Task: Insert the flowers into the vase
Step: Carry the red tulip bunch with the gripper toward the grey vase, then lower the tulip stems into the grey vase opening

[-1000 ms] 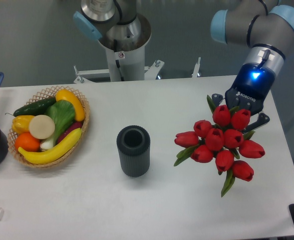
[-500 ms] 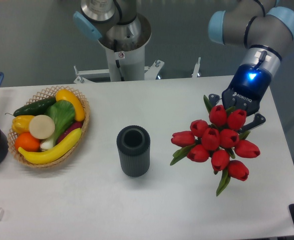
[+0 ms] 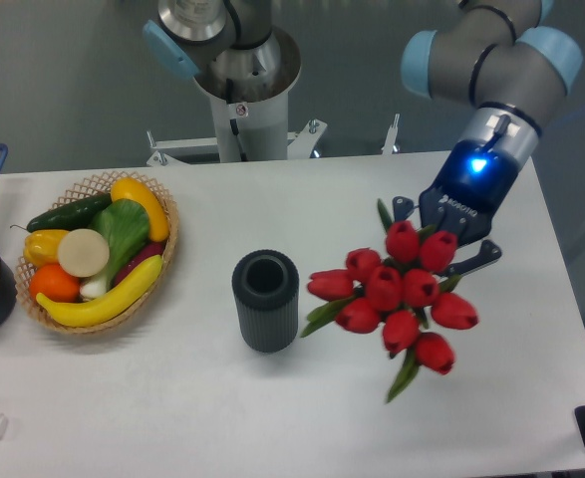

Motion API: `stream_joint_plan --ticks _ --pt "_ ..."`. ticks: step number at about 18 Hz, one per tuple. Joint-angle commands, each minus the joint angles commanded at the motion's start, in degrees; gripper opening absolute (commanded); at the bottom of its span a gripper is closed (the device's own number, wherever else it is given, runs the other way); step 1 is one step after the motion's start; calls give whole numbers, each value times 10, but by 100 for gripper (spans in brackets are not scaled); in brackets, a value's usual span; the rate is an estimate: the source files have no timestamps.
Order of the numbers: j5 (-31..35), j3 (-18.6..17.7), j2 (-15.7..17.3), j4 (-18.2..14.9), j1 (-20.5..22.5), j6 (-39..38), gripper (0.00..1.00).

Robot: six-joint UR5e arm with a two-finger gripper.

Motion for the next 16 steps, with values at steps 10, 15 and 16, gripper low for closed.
stream_joint_plan --ticks 10,15,16 --pt "-113 -103 58 0 1 -1 8" --pt "-138 -137 90 0 3 -8 8" --pt "-146 -146 99 0 3 -9 8"
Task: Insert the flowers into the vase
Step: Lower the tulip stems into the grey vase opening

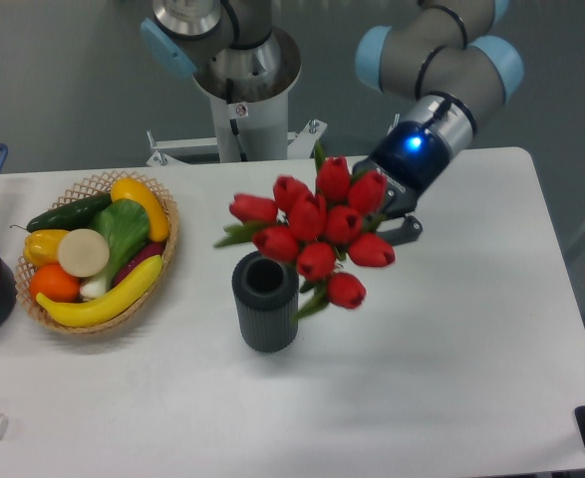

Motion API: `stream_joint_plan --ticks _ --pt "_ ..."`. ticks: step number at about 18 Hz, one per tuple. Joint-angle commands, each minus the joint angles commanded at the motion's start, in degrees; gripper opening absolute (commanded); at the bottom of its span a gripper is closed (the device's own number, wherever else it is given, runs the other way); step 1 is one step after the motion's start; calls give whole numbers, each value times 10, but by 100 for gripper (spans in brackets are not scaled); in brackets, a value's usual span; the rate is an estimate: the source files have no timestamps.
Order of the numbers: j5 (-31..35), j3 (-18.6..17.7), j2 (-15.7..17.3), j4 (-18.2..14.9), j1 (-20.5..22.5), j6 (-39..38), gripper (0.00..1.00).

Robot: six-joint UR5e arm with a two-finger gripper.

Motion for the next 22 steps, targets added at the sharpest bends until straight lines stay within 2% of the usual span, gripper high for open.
stream_joint_plan --ticks 2,7,17,22 --pt "-12 -19 15 0 -1 -1 8" --pt "-13 -33 21 -1 -8 -2 8" --pt "-6 -35 8 -1 -13 4 9" --pt "0 -55 3 3 -13 14 9"
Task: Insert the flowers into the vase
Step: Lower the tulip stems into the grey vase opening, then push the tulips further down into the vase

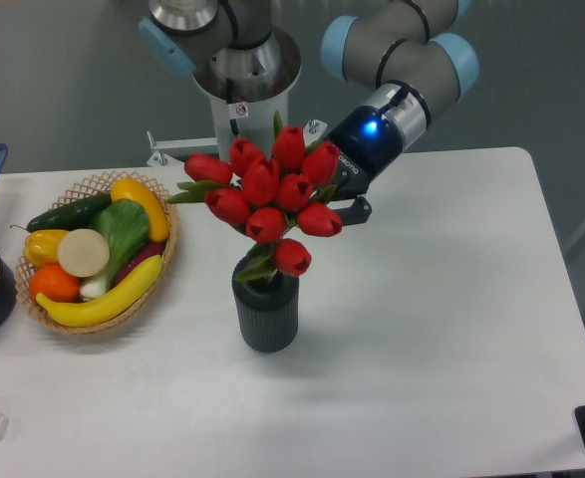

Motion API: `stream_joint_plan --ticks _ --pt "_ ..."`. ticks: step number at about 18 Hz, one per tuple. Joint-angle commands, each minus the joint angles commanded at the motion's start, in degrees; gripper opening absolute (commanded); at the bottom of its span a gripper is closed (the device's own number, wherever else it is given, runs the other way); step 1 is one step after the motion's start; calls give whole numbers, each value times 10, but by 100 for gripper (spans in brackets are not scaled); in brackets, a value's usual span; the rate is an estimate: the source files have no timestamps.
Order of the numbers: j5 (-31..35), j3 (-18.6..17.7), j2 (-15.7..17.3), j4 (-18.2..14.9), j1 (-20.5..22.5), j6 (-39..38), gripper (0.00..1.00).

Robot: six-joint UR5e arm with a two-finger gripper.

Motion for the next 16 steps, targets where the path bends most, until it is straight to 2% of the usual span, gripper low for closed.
stream_joint_plan --ticks 8,12,16 --pt "4 -19 -20 0 0 19 9" --pt "49 -19 -28 1 -4 25 9" --pt "54 -23 -36 0 -5 25 9"
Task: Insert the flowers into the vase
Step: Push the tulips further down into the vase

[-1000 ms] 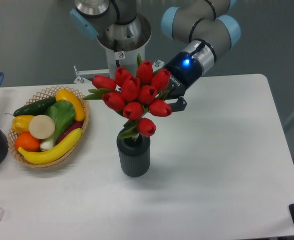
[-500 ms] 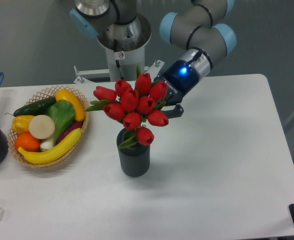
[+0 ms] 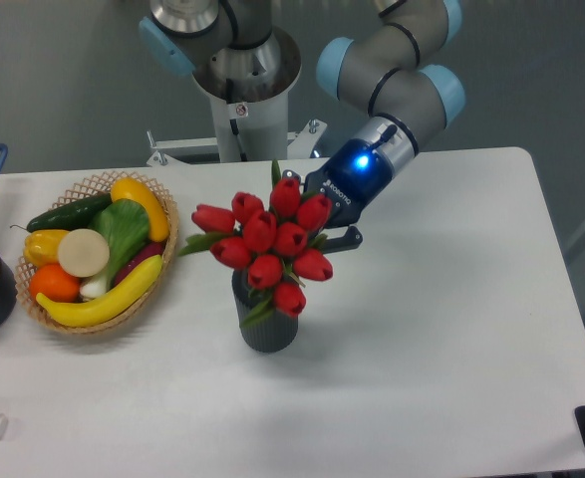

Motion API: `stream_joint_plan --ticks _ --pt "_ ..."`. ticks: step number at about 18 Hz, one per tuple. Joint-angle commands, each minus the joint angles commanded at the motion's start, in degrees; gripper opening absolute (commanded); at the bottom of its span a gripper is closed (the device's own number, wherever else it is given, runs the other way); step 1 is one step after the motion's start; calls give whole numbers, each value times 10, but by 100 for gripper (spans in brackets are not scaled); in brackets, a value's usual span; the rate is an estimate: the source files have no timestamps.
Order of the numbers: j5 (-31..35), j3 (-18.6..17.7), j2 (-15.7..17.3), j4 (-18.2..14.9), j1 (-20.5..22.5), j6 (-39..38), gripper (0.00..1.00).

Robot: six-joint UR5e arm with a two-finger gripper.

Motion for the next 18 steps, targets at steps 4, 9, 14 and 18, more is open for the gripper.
stream_joint_plan --ticks 4,9,14,18 --pt "-1 -19 -5 1 -6 25 9" --pt "0 -25 -8 0 -6 35 9" --pt "1 -30 -16 0 -7 54 11" --pt "40 -31 -20 0 -7 59 11"
